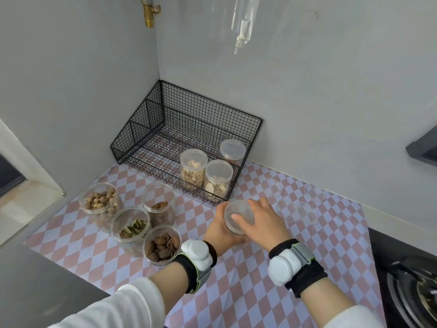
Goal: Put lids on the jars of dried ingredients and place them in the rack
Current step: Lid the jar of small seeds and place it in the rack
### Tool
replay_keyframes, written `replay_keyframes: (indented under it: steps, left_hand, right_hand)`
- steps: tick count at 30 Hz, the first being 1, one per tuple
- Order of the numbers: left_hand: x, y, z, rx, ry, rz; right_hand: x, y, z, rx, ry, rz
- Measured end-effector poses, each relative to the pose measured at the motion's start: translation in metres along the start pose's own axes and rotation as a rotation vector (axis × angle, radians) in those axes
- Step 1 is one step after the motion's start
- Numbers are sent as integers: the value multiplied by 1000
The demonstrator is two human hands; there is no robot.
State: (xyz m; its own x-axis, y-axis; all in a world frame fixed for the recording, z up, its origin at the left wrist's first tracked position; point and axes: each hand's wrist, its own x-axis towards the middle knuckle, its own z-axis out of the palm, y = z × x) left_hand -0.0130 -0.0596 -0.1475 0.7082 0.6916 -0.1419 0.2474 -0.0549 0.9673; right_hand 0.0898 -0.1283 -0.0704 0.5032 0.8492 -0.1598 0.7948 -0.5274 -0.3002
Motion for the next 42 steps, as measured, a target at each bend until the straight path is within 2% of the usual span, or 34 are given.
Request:
replay_keyframes:
  steps: [8,16,19,28,31,34,37,42]
  left_hand:
    - [18,37,-81,10,173,158]
    - [49,53,-177,71,448,165]
    - [66,55,-200,128,501,165]
    - [116,28,-223,251,448,79]
    - [130,25,-222,245,367,66]
    - [139,16,-219,285,283,-52]
    - [137,4,-215,293,291,-185]
    - [137,-1,-216,291,290,-253]
  right_hand:
    - [31,-33,-27,267,191,-126]
    - [54,-36,-20,277,189,-131]
    - [61,-36,-15,280,185,-105]
    - [77,-22,-12,317,174,16]
    - [82,-18,-9,327,167,51]
    - [84,-15,-6,333,166,67]
    - [82,-12,-3,341,175,86]
    - [77,-3,3,319,152,111]
